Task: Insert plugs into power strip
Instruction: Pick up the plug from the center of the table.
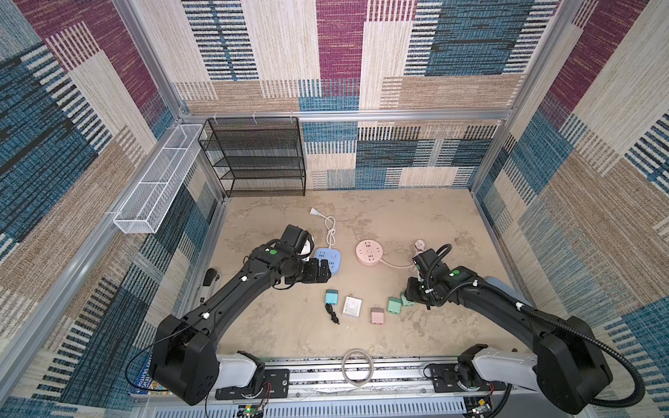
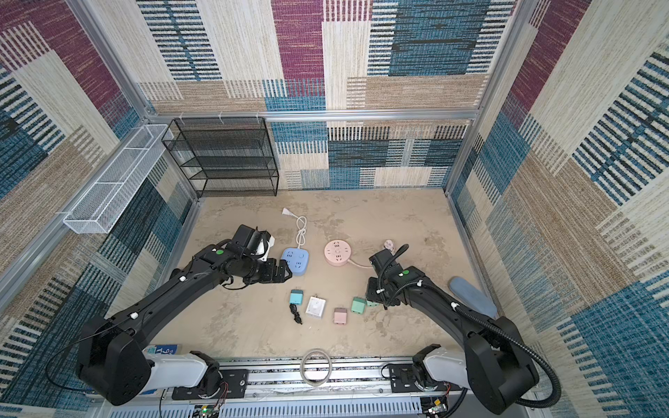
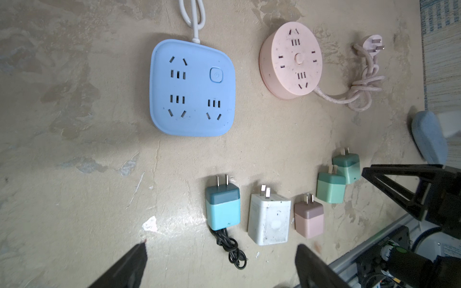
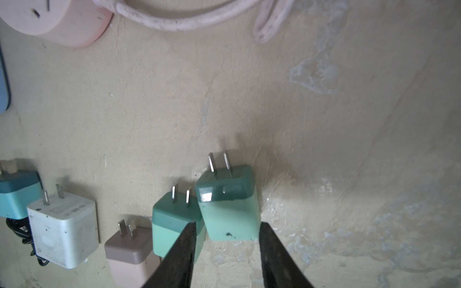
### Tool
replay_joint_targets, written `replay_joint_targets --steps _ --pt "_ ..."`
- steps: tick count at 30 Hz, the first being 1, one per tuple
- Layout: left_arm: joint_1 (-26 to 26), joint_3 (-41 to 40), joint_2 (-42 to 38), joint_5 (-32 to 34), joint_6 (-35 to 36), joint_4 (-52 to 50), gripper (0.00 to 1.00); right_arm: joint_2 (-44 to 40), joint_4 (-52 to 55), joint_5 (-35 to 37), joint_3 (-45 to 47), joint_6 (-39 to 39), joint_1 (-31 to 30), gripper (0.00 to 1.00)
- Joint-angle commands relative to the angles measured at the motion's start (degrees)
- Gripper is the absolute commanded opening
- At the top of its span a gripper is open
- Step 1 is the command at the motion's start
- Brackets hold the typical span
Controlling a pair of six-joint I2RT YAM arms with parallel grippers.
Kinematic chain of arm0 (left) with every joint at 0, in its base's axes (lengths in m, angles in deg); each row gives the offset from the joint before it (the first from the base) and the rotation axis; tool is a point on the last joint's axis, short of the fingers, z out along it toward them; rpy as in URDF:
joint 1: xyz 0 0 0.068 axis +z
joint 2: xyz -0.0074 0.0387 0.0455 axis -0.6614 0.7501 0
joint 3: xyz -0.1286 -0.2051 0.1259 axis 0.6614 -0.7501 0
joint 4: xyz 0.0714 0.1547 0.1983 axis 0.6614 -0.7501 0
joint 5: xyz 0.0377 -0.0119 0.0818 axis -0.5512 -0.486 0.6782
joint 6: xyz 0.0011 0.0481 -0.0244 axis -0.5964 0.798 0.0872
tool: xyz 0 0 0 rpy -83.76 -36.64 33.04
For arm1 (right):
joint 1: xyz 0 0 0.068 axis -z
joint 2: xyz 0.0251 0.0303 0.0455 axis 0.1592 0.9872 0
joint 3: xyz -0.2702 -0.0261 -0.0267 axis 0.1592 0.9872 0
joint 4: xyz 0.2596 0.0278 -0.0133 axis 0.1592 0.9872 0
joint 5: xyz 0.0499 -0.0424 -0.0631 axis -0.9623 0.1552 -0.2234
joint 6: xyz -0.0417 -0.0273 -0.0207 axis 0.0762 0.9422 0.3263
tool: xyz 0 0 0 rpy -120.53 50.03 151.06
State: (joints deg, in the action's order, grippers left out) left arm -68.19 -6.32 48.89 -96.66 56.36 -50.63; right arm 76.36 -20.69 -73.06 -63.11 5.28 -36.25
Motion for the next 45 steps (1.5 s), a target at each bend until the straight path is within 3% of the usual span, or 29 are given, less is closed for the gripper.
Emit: replay_joint_targets --steps 1,45 --pt "-0.11 0.47 0.18 0.38 1.21 -0.71 0.98 0.37 -2.0 -0.5 0.3 0.52 -0.25 0.46" --pt "-0.28 -1.78 0.85 -0.54 0.5 1.83 0.97 8.95 -8.65 3.12 1.97 0.2 -1.73 0.5"
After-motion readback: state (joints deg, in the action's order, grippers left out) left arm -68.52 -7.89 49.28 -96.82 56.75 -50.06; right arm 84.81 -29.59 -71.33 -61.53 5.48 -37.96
